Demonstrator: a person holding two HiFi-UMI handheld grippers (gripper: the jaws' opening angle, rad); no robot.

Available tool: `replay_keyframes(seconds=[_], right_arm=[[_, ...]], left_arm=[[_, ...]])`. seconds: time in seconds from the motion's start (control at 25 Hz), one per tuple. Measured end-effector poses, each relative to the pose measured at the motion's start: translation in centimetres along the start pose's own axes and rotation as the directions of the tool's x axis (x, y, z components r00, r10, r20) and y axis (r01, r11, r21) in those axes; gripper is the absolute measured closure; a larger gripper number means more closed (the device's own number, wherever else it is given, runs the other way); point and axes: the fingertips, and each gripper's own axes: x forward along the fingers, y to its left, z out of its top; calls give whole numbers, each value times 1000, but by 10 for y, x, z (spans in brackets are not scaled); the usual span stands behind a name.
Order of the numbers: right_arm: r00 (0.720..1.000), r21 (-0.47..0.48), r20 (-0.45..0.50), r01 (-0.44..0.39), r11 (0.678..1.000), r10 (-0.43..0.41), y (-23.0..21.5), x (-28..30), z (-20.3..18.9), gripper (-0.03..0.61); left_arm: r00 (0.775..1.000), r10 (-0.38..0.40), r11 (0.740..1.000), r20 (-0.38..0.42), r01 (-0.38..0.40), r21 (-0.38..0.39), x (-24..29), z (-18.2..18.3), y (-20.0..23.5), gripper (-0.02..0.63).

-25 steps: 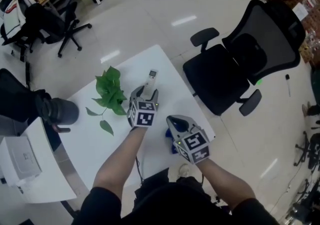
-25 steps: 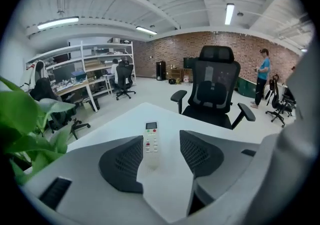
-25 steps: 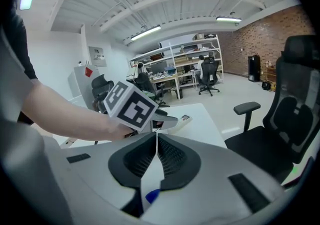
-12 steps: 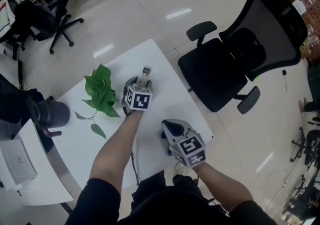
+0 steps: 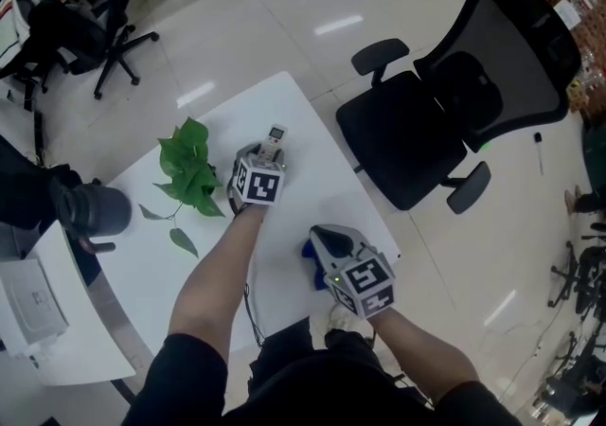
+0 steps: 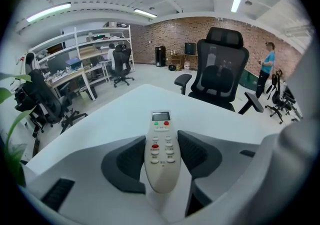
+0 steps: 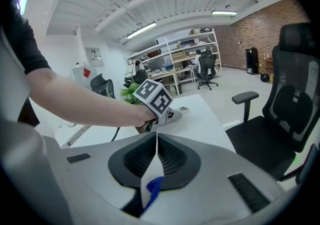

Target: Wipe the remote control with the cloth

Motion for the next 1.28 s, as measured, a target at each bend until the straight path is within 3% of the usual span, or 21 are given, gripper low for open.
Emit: replay_keyframes(seconds=[0.28,0.44,0.92,1.28], right_arm=[[1000,-15,16,5,1000,-5,5,-29,-9,563],[1000,-37,20,3,999,-2,7,-44,-23,559],[999,-112,21,-42,993,44,34,-92,-65,534],[997,-180,25,-61,982,66,58,-115,-81,450]], left_arm=[[989,5,999,147,2,-50,-70,2,-26,408],[978,19,999,209,-11,-38,-126,-13,-47,408],[957,56,998,284,-43,-51,-270,-85,-128,408],[931,119,993,345,-121,-17,-352,-110,-174,408]])
